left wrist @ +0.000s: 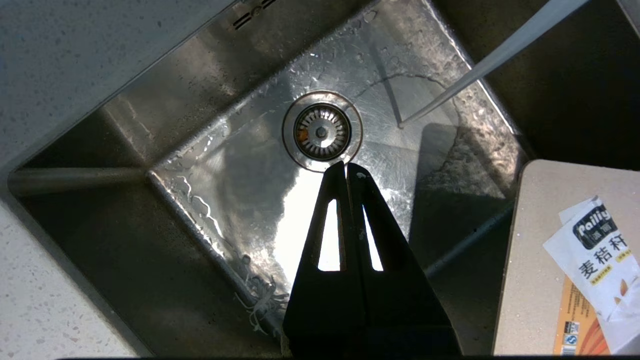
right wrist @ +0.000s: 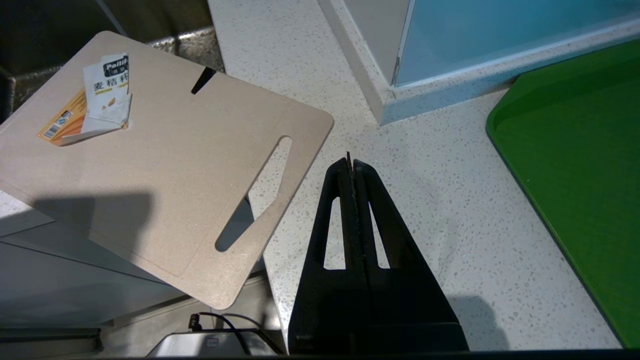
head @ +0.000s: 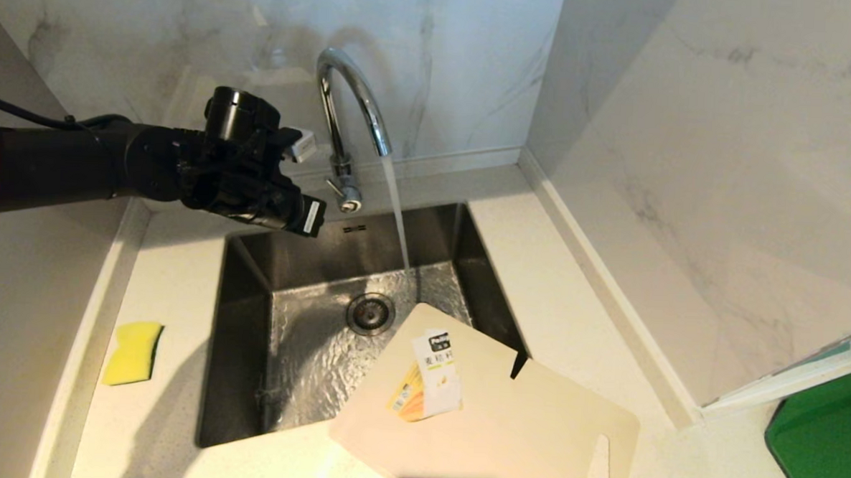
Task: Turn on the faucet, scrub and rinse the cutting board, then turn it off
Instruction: Turn off the tap
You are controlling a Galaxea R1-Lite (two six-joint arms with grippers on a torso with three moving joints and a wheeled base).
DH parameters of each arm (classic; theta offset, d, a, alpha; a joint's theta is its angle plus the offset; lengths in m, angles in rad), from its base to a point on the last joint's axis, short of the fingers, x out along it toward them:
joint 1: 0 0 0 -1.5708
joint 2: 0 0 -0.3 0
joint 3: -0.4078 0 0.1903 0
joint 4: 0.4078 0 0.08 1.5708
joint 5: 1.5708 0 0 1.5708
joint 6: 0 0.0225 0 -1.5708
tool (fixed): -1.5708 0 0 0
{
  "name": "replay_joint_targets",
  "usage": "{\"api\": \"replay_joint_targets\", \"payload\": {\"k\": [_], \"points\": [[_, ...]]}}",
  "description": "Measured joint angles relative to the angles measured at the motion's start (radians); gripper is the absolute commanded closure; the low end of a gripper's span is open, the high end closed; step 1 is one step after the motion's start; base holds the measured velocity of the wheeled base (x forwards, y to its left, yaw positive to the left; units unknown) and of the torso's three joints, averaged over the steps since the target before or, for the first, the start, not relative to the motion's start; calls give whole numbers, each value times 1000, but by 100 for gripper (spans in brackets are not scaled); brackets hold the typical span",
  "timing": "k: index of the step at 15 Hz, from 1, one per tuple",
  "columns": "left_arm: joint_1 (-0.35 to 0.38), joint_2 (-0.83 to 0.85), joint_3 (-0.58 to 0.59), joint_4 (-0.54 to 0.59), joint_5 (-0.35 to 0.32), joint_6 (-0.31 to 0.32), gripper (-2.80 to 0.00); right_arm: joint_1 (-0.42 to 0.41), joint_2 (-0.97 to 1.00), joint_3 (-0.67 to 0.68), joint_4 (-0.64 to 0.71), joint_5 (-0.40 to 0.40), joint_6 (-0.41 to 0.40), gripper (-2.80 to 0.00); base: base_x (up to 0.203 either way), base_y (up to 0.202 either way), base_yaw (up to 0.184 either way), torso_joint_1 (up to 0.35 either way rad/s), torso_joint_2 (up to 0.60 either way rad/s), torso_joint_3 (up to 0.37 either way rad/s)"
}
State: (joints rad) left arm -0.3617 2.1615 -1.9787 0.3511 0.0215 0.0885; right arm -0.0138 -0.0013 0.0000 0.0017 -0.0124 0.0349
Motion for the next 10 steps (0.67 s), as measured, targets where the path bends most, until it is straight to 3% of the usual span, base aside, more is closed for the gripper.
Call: {"api": "replay_joint_targets", "payload": {"k": [6, 10], "points": [[4, 19, -2, -23, 6, -41, 0, 0, 0, 0, 0, 0, 0, 0, 0, 0, 0, 0, 0, 0], [5, 51, -2, -152, 39, -63, 0, 0, 0, 0, 0, 0, 0, 0, 0, 0, 0, 0, 0, 0]]}}
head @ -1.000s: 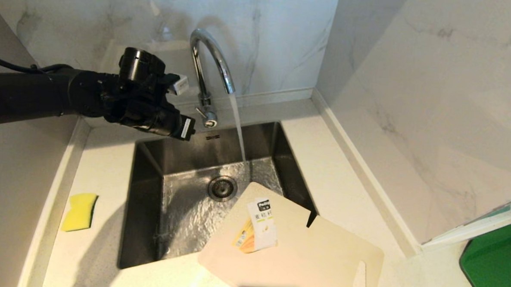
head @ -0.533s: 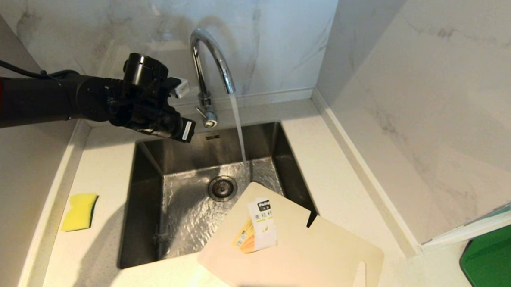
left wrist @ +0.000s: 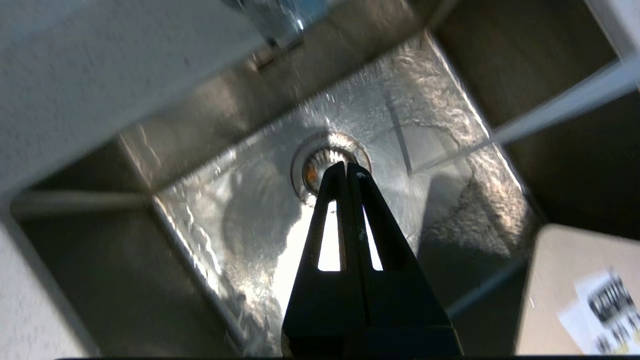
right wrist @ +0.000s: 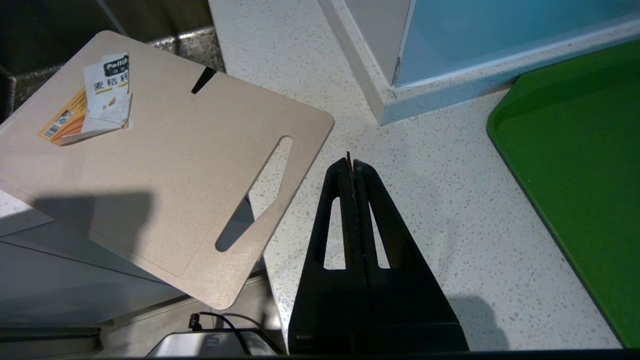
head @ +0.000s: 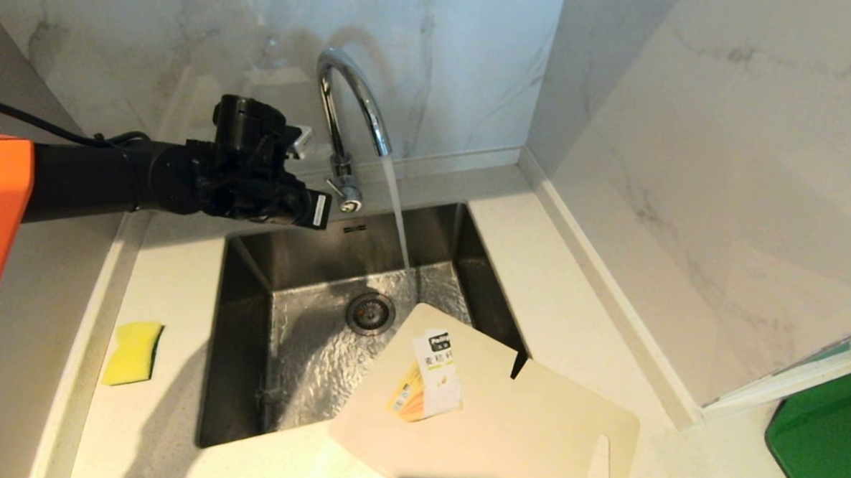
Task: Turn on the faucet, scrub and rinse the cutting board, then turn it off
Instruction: Turn off the tap
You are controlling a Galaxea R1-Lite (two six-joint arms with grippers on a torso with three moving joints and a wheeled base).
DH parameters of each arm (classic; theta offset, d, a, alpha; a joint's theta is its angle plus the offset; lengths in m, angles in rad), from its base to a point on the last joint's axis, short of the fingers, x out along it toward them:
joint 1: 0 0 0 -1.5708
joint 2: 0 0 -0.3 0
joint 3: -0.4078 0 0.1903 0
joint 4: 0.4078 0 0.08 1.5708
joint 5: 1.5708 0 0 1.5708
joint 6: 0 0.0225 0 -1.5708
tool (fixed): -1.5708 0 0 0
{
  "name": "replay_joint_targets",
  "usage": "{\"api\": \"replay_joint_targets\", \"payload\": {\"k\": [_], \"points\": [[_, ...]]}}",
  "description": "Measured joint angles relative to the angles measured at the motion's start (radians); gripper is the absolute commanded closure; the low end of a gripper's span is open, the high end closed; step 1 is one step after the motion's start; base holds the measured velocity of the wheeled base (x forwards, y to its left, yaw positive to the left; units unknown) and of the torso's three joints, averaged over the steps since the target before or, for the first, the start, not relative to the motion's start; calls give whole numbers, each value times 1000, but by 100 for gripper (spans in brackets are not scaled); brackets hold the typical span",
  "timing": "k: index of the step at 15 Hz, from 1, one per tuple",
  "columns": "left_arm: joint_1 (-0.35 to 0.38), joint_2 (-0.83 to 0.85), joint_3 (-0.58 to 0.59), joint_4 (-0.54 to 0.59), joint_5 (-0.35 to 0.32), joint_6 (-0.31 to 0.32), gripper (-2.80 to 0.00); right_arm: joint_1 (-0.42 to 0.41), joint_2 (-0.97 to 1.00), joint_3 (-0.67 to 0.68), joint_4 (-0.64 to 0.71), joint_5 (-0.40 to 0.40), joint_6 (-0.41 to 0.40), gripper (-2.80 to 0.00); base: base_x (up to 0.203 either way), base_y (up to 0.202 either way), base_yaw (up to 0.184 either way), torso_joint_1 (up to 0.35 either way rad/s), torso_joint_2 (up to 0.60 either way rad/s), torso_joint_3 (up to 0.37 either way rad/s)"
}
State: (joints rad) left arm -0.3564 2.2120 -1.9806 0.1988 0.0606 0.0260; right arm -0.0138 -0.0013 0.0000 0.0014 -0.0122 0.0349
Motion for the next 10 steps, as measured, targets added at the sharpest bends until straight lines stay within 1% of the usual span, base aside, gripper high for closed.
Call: {"api": "replay_joint_targets", "payload": {"k": [2, 5, 8, 10], "points": [[0, 19, 0, -58, 3, 1, 0, 0, 0, 0, 0, 0, 0, 0, 0, 0, 0, 0, 0, 0], [0, 43, -5, -88, 8, 2, 0, 0, 0, 0, 0, 0, 0, 0, 0, 0, 0, 0, 0, 0], [0, 62, -10, -135, 50, 5, 0, 0, 0, 0, 0, 0, 0, 0, 0, 0, 0, 0, 0, 0], [0, 70, -10, -153, 53, 6, 0, 0, 0, 0, 0, 1, 0, 0, 0, 0, 0, 0, 0, 0]]}}
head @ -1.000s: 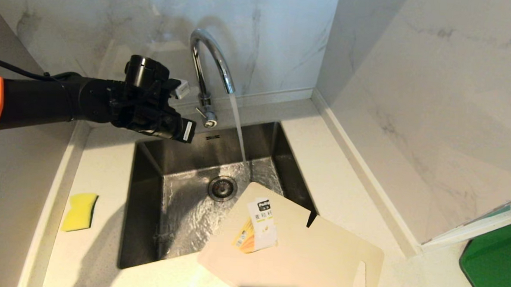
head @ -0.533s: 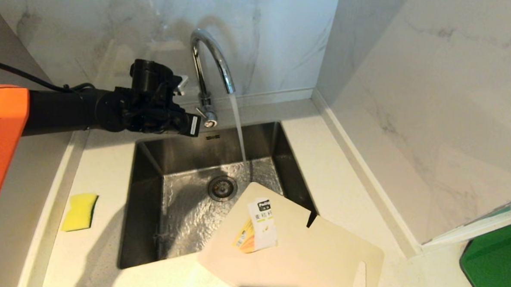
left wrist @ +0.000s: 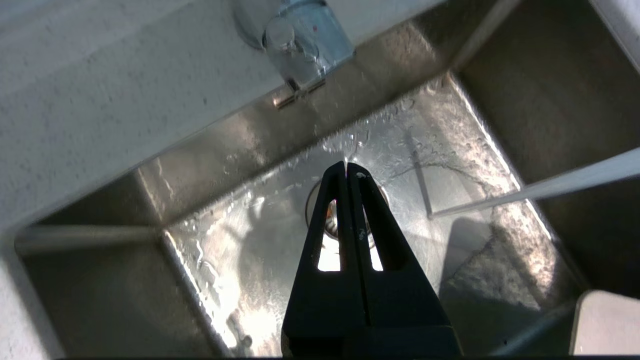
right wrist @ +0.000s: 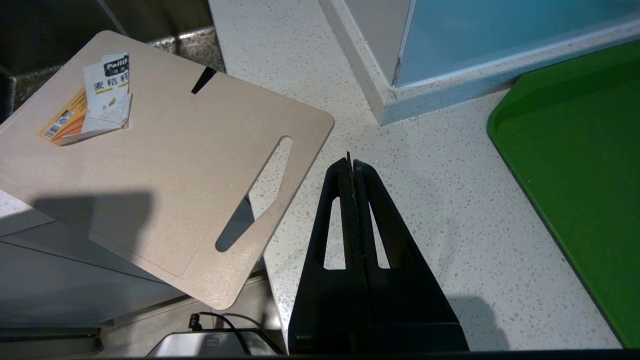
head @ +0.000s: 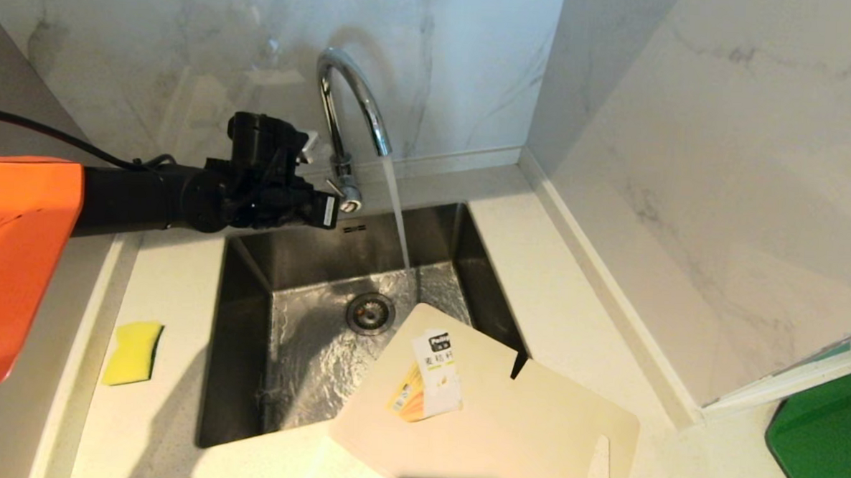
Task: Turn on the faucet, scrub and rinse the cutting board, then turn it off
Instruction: Turn off the tap
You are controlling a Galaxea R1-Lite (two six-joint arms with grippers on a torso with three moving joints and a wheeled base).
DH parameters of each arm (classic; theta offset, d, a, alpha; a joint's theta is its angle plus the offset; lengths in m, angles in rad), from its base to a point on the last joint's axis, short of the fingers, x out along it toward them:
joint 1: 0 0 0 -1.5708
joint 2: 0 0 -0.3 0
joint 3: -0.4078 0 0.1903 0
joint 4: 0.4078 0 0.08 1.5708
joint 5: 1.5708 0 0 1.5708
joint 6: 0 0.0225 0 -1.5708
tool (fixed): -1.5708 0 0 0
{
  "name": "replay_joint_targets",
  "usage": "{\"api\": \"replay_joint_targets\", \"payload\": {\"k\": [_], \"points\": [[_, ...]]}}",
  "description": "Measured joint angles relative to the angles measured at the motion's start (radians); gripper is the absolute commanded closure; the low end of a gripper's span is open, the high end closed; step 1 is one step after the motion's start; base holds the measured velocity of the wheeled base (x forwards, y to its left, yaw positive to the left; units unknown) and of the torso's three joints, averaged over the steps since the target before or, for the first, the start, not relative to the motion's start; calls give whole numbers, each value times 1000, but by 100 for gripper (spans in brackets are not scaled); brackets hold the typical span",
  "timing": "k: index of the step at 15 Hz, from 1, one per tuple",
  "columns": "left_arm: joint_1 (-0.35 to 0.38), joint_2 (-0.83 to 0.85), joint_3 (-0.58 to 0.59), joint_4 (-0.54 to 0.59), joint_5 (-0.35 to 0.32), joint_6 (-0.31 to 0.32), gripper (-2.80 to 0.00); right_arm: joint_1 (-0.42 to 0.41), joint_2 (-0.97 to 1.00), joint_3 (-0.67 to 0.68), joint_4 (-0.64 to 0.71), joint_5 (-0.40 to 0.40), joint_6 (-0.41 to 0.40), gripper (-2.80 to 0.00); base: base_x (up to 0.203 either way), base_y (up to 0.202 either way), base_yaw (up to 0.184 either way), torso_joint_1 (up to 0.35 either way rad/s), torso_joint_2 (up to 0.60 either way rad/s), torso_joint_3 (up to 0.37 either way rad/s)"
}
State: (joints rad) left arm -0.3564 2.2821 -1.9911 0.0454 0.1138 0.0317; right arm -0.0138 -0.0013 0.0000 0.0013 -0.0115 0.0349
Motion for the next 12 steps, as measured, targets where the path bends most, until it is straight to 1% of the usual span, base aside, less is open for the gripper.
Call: {"api": "replay_joint_targets", "payload": {"k": [4, 6, 9, 12], "points": [[-1, 12, 0, -93, 0, 1, 0, 0, 0, 0, 0, 0, 0, 0, 0, 0, 0, 0, 0, 0], [-1, 16, 0, -106, 1, 2, 0, 0, 0, 0, 0, 0, 0, 0, 0, 0, 0, 0, 0, 0], [0, 22, 0, -120, 30, 4, 0, 1, 0, 0, 0, -1, 0, 0, 0, 0, 0, 0, 0, 0], [0, 28, 0, -120, 43, 5, 0, 0, 0, 0, 0, -1, 0, 0, 0, 0, 0, 0, 0, 0]]}}
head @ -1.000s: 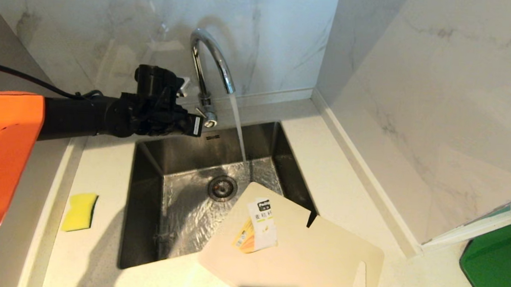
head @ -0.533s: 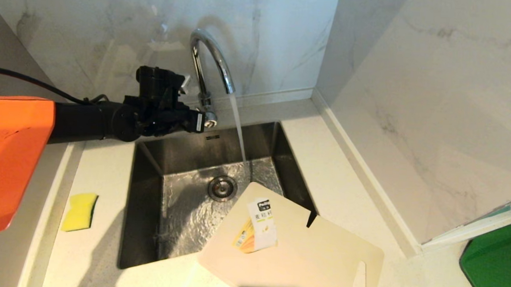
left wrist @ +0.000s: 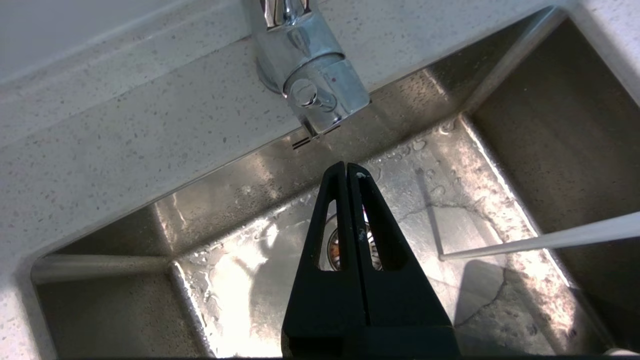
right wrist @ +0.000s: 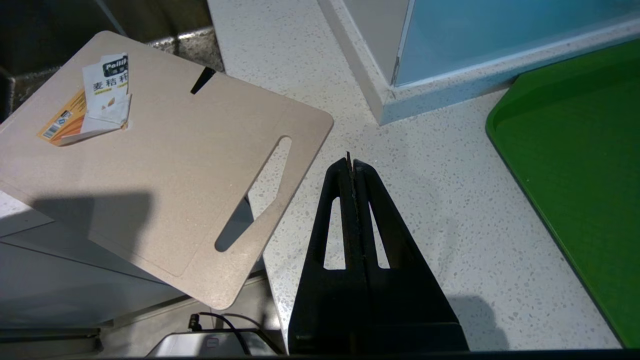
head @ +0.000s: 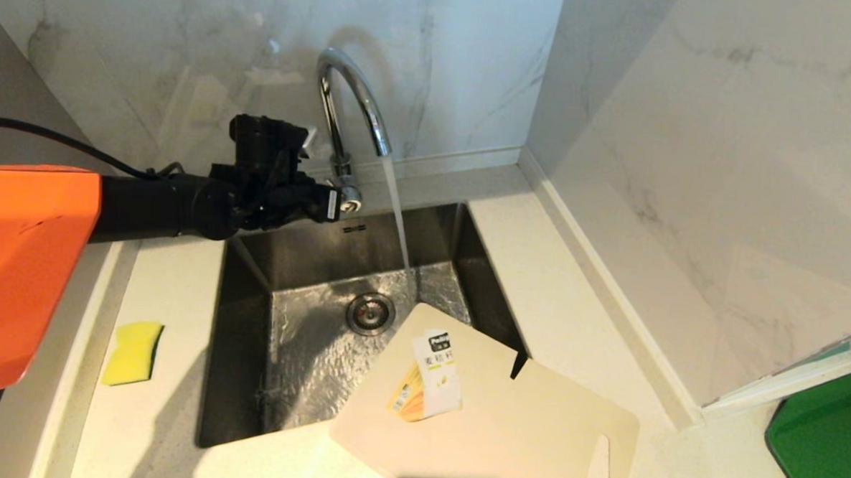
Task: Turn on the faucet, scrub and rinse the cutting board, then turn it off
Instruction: Turn off the tap
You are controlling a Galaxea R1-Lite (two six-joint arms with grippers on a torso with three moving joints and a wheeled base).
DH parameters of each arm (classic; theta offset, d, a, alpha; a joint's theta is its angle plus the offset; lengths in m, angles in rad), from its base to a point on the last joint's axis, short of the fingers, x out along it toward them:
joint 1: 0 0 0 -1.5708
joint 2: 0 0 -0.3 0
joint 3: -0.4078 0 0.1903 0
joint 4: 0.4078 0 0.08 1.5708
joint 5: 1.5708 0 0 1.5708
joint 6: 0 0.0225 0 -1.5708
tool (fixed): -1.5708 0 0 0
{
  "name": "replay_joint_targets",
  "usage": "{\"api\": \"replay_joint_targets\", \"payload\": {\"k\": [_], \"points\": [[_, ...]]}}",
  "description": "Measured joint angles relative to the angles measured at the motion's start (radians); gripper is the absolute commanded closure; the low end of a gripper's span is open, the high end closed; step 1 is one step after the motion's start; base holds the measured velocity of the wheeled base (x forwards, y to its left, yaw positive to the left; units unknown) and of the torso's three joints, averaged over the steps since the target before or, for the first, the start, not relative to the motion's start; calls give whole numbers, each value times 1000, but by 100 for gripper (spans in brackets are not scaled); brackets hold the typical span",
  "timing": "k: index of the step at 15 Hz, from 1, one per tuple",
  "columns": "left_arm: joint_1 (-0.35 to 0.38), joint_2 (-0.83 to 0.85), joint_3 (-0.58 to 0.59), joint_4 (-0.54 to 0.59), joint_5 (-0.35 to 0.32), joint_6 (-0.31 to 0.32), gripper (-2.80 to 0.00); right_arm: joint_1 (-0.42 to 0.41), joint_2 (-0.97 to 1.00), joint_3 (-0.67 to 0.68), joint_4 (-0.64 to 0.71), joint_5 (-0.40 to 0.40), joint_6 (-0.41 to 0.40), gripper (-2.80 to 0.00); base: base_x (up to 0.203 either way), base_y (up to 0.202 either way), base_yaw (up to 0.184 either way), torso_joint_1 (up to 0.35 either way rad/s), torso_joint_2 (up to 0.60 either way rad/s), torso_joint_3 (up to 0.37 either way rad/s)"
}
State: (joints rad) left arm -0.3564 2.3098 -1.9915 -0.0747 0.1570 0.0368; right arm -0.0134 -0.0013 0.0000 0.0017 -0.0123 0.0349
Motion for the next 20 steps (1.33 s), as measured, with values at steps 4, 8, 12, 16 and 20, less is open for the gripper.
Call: {"api": "replay_joint_targets", "payload": {"k": [4, 8, 12, 16, 20], "points": [[0, 6, 0, -19, 1, 9, 0, 0, 0, 0, 0, 0, 0, 0, 0, 0, 0, 0, 0, 0], [4, 13, -1, -85, 0, 18, 0, 0, 0, 0, 0, 0, 0, 0, 0, 0, 0, 0, 0, 0], [12, 27, -1, -126, 1, 61, 0, 0, 0, 0, 0, 0, 0, 0, 0, 0, 0, 0, 0, 0], [19, 42, -1, -152, 1, 63, 0, 0, 0, 0, 0, 0, 0, 0, 0, 0, 0, 0, 0, 0], [26, 56, 0, -230, 1, 71, 0, 0, 0, 0, 0, 0, 0, 0, 0, 0, 0, 0, 0, 0]]}}
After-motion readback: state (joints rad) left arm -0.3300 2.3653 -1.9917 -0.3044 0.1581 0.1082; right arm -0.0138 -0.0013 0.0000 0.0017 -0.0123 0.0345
